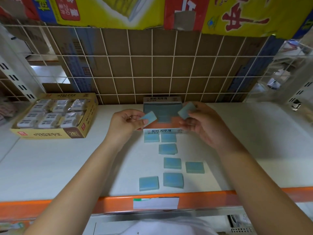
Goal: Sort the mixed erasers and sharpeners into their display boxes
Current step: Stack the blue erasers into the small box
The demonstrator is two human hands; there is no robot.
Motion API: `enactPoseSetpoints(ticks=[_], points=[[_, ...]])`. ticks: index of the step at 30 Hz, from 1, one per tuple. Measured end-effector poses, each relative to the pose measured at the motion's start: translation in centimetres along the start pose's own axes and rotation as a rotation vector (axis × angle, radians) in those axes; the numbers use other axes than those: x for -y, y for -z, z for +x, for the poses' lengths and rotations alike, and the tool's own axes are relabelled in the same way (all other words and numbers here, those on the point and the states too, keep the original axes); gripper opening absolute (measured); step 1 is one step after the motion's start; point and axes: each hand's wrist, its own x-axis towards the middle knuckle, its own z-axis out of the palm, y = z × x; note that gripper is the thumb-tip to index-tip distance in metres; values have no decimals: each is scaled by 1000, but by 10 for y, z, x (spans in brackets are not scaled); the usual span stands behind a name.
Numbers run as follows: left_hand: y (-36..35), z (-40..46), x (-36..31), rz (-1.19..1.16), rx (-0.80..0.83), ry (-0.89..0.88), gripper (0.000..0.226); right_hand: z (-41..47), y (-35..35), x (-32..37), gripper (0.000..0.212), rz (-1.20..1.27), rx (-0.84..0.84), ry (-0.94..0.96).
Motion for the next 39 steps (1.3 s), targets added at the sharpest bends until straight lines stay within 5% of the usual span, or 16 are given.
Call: enactPoseSetpoints(ticks=[4,9,24,31,39], points=[[-3,14,8,176,3,-31,10,20,-4,2,43,-501,-156,14],[-5,30,11,264,102,-72,18,42,-12,-6,19,-1002,22,123],[-2,44,13,663,210,-213,7,41,-27,-28,15,-1072,66,286],[1,37,16,1134,318,-514,29,38,-26,-39,16,-1147,-8,382],[12,-7,17,712,1,-452,17,-15,-13,-41,12,-1010,-5,430]])
